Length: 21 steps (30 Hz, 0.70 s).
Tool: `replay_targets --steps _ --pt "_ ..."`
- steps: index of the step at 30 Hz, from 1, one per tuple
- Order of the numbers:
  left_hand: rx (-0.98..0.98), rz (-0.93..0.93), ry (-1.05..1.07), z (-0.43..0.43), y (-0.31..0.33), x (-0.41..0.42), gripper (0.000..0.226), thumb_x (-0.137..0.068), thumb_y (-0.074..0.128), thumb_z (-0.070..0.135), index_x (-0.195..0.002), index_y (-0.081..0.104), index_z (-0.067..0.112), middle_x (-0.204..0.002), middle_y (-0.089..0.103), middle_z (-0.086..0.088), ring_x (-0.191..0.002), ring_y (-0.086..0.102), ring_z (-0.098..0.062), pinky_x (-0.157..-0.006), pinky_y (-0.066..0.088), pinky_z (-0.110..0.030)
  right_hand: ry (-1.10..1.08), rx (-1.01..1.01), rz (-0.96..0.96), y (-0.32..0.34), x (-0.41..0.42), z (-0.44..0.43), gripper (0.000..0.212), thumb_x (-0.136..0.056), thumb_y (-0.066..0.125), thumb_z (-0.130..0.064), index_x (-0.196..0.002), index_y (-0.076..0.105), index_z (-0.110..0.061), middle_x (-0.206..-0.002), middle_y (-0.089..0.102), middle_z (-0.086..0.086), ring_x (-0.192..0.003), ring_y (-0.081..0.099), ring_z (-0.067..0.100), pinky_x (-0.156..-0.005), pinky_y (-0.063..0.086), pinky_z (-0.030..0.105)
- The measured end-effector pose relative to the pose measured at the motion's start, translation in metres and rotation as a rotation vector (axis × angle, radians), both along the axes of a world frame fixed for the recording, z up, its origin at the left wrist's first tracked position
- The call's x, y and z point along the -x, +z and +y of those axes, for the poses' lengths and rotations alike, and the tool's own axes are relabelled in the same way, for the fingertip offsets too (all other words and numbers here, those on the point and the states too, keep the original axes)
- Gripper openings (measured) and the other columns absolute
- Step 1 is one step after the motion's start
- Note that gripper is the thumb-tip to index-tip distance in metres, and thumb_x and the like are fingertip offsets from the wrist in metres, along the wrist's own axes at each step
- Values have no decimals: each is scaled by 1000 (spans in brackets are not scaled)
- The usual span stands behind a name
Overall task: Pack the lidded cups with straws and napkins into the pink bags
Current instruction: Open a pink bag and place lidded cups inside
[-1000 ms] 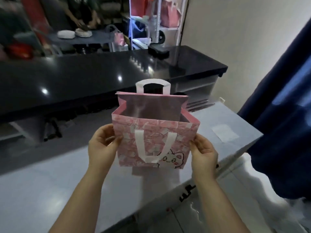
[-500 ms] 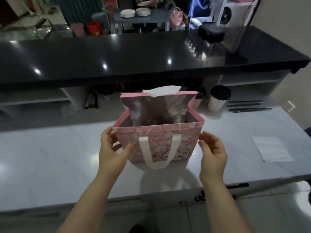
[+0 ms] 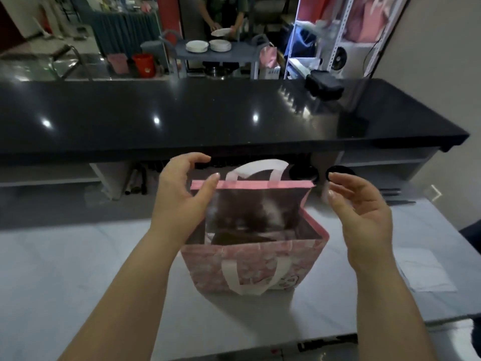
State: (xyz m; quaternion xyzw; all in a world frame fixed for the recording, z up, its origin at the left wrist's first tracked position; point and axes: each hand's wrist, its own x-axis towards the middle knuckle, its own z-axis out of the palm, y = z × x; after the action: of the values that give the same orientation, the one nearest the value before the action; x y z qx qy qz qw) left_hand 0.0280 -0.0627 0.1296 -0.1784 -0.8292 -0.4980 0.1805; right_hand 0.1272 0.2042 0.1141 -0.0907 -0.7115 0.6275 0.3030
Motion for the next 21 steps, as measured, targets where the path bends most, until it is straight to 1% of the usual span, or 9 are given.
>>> replay_targets --steps 3,5,7,9,11,14,17,19,21 --pt "224 3 -125 28 33 32 31 -88 68 32 -118 60 31 -113 55 15 -112 52 -11 -98 47 -38 8 -165 -52 26 23 7 32 -85 71 -14 -105 68 -40 -107 67 -21 -105 61 -1 -84 51 11" --pt "427 -5 -214 54 49 48 36 -89 65 37 -123 58 31 -118 55 9 -113 51 -17 -97 47 -44 6 -294 -72 36 38 12 35 -85 72 -10 -102 68 -41 -104 66 -26 -102 60 -5 -83 46 7" --pt "620 30 -288 82 59 63 39 -91 61 41 -128 54 32 -124 53 7 -116 49 -20 -97 46 -45 -12 -427 -90 44 52 21 36 -84 72 -8 -102 67 -39 -104 64 -28 -101 58 -7 -83 43 5" --pt "777 103 -336 106 64 74 40 -93 57 43 -131 51 32 -126 52 4 -117 47 -23 -95 44 -44 -38 -590 -126 47 63 31 37 -83 72 -10 -105 65 -39 -104 61 -31 -103 56 -7 -86 41 9" --pt "875 173 -375 130 67 87 40 -94 55 44 -131 50 32 -124 52 2 -116 46 -24 -91 43 -41 -54 -691 -160 47 74 46 37 -83 72 -11 -108 65 -38 -105 59 -30 -104 54 -3 -89 40 14" --pt "987 219 -471 162 63 104 40 -93 55 44 -131 51 31 -125 53 0 -118 44 -26 -90 41 -41 -23 -767 -245 41 88 71 37 -81 71 -11 -112 66 -31 -108 61 -20 -107 54 6 -90 40 21" --pt "1102 267 -565 187 46 115 42 -93 55 41 -134 48 31 -125 52 -1 -117 45 -27 -90 42 -41 40 -858 -332 26 103 92 39 -80 70 -14 -116 64 -30 -110 62 -15 -107 53 10 -89 42 26" --pt "1206 318 -613 196 32 119 45 -93 54 39 -136 45 31 -126 52 0 -116 47 -26 -89 44 -39 121 -890 -391 9 113 102 42 -80 70 -15 -118 63 -29 -111 62 -12 -106 54 12 -88 44 28" --pt "1314 331 -646 200 19 124 47 -93 53 40 -138 43 31 -126 53 1 -117 49 -25 -87 46 -39 214 -905 -500 -11 122 111 47 -80 70 -19 -125 59 -30 -117 61 -9 -110 53 16 -91 46 34"
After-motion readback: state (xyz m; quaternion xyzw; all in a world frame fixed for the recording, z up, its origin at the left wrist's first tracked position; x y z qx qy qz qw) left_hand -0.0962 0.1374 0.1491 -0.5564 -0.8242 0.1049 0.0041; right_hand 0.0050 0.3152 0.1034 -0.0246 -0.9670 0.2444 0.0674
